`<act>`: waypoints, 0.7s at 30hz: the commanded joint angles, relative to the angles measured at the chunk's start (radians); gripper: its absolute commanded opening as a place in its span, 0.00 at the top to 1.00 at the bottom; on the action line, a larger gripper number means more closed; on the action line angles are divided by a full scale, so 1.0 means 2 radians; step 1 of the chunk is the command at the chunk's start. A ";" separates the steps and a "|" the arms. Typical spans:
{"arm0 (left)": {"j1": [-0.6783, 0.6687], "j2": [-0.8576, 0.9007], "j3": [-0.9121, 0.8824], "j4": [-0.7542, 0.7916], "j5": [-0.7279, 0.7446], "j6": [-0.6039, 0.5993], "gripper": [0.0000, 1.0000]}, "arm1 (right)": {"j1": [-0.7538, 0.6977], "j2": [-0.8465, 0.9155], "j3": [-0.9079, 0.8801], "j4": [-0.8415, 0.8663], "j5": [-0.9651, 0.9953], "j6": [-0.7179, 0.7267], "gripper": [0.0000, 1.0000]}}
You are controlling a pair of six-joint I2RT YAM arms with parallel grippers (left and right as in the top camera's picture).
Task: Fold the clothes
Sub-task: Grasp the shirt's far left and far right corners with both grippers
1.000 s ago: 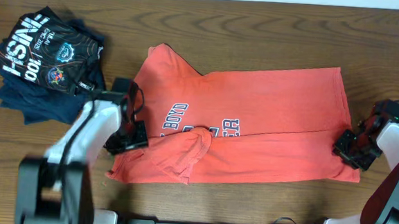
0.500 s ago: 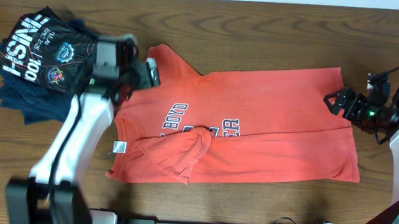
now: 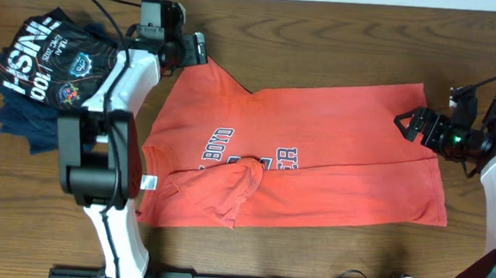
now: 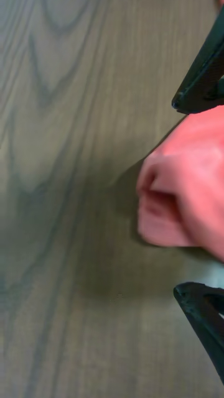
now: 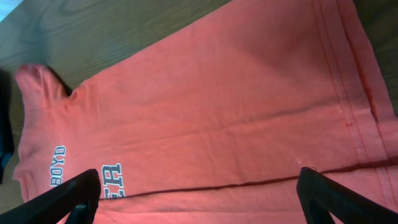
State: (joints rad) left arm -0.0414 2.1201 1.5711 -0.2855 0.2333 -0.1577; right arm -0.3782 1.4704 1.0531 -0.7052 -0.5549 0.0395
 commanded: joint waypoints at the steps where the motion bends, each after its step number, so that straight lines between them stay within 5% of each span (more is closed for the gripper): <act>1: 0.003 0.025 0.011 0.014 0.009 0.008 0.16 | 0.003 -0.002 0.003 0.002 0.003 -0.009 0.05; 6: 0.002 0.049 0.011 0.016 0.009 0.007 0.36 | 0.003 -0.001 0.003 0.007 0.002 -0.009 0.11; 8: 0.002 0.054 0.011 0.016 0.019 0.008 0.53 | 0.003 -0.001 0.003 0.009 0.003 -0.009 0.17; 11: 0.002 0.053 0.011 0.019 0.063 0.008 0.94 | 0.003 -0.001 0.003 0.013 0.010 -0.009 0.37; 14: 0.002 0.048 0.011 0.016 0.095 0.008 0.94 | 0.005 0.002 0.003 0.025 0.033 -0.001 0.46; 21: 0.007 -0.003 0.011 -0.039 0.097 0.007 0.94 | 0.042 0.023 0.008 0.067 0.133 0.004 0.40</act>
State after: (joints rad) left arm -0.0360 2.2002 1.5719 -0.3340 0.3969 -0.1524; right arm -0.3351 1.4879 1.0531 -0.5922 -0.3977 0.0422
